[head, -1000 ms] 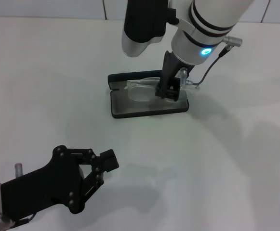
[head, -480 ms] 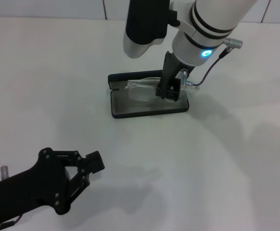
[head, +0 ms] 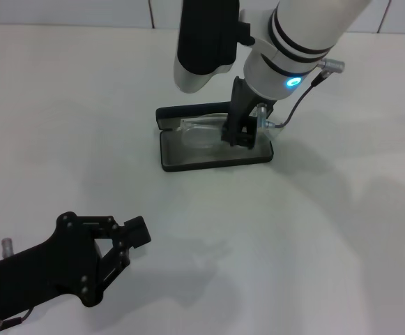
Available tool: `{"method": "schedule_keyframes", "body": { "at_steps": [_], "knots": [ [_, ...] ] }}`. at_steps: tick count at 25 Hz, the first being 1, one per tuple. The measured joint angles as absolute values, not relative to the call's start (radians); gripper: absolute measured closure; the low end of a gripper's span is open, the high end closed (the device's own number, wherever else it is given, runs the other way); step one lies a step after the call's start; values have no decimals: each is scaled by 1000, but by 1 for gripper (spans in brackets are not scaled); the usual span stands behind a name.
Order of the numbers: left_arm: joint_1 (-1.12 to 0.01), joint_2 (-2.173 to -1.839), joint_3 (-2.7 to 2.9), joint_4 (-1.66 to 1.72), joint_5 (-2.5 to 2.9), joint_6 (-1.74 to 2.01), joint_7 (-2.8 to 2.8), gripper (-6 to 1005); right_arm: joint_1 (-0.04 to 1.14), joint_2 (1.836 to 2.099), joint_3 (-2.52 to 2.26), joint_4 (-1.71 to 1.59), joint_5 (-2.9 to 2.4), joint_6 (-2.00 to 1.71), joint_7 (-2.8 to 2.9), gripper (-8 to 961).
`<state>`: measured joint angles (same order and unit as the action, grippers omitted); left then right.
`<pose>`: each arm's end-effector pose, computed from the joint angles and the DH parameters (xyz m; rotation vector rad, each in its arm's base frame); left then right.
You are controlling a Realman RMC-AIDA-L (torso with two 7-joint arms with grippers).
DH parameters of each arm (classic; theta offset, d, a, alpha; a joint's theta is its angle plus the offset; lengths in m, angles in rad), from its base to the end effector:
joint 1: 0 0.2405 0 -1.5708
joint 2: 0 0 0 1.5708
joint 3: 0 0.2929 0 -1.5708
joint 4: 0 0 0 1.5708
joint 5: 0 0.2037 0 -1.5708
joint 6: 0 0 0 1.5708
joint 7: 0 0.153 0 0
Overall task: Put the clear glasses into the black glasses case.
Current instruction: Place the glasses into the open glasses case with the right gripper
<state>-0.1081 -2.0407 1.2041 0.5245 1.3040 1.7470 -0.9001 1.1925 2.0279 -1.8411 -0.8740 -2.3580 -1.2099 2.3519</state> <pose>-0.3185 0.2024 -0.0341 -2.5401 -0.4047 -1.1618 0.0624 0.4298 -0.1152 -2.8143 -0.1031 -0.6934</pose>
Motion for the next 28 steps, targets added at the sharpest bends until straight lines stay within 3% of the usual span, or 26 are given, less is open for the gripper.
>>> {"method": "schedule_keyframes", "body": {
  "at_steps": [28],
  "knots": [
    [-121, -2047, 1204, 525, 1304, 1744, -900, 928, 1199, 2028, -1841, -823, -2307, -1178, 2368, 890]
  ]
}}
